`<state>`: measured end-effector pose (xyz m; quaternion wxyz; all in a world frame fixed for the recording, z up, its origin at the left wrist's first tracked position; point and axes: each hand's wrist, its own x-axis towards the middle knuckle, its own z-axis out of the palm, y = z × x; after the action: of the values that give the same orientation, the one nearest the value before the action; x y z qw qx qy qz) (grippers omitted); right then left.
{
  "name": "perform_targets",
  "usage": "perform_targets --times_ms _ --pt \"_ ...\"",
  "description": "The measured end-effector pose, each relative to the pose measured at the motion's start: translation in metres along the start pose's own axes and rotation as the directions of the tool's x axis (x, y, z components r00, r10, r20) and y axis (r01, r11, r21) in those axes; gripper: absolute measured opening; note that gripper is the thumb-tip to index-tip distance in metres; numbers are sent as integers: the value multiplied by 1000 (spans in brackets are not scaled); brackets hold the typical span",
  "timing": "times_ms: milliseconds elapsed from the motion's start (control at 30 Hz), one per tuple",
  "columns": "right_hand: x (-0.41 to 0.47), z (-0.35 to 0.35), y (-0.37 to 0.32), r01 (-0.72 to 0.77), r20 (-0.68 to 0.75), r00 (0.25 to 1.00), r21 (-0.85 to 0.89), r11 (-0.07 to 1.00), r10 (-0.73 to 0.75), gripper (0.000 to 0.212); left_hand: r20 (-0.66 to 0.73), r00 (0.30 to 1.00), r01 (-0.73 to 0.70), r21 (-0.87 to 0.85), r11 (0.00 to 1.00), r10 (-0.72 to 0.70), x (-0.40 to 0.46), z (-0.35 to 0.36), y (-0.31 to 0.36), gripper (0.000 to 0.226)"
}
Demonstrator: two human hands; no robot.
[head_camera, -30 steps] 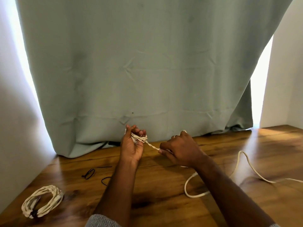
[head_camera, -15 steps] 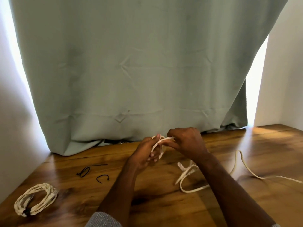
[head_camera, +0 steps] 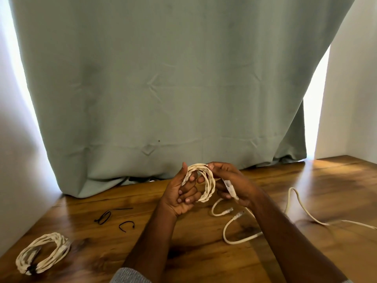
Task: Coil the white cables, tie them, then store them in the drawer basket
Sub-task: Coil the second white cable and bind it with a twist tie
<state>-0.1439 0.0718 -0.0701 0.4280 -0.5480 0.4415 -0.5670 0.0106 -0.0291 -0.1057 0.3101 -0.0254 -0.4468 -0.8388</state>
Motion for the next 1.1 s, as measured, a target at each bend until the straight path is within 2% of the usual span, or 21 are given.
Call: perform_targets --times_ms 67,167,233,300,467,533,633,700,767,833,933,1033,1100 --pt "0 1 0 -50 19 999 41 998 49 24 -84 996 -12 -18 1000 11 2 2 0 51" --pt "6 2 5 -95 -1 995 -48 994 96 37 -202 979 -6 18 1000 9 5 3 -2 54" --pt "8 2 8 -143 -21 990 -94 985 142 39 -230 973 17 55 998 -4 4 1 -5 56" --pt "9 -1 11 -152 4 988 -115 982 154 33 -204 978 53 58 997 -41 2 0 -5 55" --pt "9 0 8 -85 26 996 -96 992 87 26 -29 995 96 -15 995 -96 -1 -4 -2 48" --pt "8 1 9 -82 21 996 -74 994 84 26 -66 996 67 -1 998 -66 1 -3 -3 47" --pt "7 -5 11 -67 50 997 70 995 64 30 -163 987 -6 -10 1000 4 2 3 1 45" --pt "8 -12 10 -30 -24 999 93 995 32 26 -190 980 -62 -45 997 53 3 3 6 45" --pt "11 -17 13 53 -147 987 -55 997 -61 23 -195 977 -109 -82 991 91 6 1 8 46" --pt "13 -15 17 104 -206 962 -325 940 -177 17 -184 975 -148 -118 982 125 8 -1 10 50" --pt "15 -10 26 138 -138 953 -600 788 -271 18 -153 976 -179 -149 972 156 8 1 16 58" --pt "19 -6 28 162 -34 956 -766 622 -291 21 -151 975 -184 -157 970 161 8 8 22 61" --pt "20 -2 30 197 40 958 -811 550 -284 21 -154 970 -212 -154 965 188 9 14 26 59"
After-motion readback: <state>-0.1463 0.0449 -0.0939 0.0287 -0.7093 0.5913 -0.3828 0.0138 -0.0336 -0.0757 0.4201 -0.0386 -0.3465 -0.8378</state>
